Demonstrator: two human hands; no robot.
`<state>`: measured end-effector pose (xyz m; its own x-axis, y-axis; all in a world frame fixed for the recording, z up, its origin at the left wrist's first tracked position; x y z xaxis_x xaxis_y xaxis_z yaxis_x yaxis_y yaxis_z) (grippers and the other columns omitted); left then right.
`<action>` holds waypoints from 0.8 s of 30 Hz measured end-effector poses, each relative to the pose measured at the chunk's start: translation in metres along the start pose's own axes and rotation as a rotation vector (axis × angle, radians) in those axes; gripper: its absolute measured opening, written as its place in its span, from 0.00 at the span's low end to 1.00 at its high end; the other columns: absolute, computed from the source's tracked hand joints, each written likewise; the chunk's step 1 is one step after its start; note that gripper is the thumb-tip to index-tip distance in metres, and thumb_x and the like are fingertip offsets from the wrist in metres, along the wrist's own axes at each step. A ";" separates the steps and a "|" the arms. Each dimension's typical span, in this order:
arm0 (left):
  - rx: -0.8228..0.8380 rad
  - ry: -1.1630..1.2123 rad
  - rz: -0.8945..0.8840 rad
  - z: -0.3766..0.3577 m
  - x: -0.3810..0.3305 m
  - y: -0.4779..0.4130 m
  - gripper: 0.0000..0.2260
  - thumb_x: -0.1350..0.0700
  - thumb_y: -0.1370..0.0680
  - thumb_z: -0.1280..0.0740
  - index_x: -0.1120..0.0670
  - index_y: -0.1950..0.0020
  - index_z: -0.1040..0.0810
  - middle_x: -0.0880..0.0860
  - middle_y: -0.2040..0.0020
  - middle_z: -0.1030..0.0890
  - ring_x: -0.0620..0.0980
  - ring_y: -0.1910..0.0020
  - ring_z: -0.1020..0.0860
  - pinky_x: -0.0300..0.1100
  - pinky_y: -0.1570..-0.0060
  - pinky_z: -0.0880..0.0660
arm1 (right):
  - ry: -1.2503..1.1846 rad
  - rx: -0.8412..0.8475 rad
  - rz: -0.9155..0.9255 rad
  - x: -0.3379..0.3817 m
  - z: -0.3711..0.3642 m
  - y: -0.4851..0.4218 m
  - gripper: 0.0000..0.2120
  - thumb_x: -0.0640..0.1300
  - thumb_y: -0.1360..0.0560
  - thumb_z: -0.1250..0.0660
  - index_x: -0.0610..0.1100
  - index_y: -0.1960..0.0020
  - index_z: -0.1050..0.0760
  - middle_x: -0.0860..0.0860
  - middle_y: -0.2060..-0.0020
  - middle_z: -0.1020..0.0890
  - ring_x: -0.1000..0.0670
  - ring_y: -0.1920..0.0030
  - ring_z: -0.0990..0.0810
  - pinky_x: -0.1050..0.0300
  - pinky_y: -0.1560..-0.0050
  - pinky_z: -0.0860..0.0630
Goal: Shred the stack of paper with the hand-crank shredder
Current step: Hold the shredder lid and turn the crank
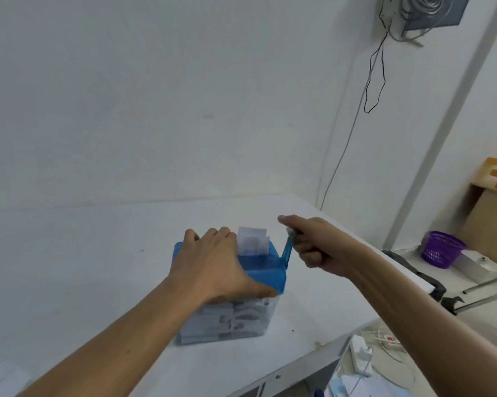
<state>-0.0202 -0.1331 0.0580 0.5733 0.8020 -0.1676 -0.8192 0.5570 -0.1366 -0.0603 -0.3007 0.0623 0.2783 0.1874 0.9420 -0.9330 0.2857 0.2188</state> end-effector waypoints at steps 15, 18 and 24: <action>-0.047 -0.053 0.035 -0.003 0.003 -0.003 0.45 0.15 0.44 0.42 0.46 0.41 0.30 0.42 0.48 0.27 0.46 0.46 0.29 0.51 0.41 0.34 | 0.063 -0.116 -0.168 -0.108 -0.030 -0.061 0.15 0.30 0.26 0.49 0.44 0.68 0.35 0.51 0.79 0.32 0.54 0.77 0.39 0.61 0.73 0.41; -0.050 -0.075 0.054 -0.003 0.003 -0.005 0.49 0.14 0.46 0.44 0.46 0.38 0.28 0.43 0.45 0.26 0.47 0.44 0.29 0.53 0.40 0.33 | 0.119 -0.154 -0.120 -0.112 -0.031 -0.035 0.15 0.31 0.25 0.47 0.42 0.67 0.33 0.51 0.80 0.30 0.55 0.80 0.37 0.62 0.76 0.40; -0.033 -0.087 0.024 -0.008 0.005 -0.008 0.54 0.12 0.47 0.48 0.46 0.32 0.30 0.42 0.39 0.27 0.47 0.40 0.29 0.54 0.39 0.34 | 0.229 -0.046 -0.087 -0.103 -0.029 0.030 0.20 0.49 0.16 0.45 0.42 0.63 0.29 0.49 0.76 0.26 0.53 0.78 0.33 0.62 0.75 0.34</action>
<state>-0.0107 -0.1353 0.0509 0.5485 0.8317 -0.0862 -0.8311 0.5308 -0.1659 -0.1110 -0.2846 -0.0358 0.4065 0.3666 0.8369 -0.8934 0.3514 0.2800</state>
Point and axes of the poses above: each hand's wrist, its own y-axis away from the middle knuckle, its own z-axis out of the back of the hand, x = y × z, the point moved 10 cm from there along -y, towards the middle knuckle
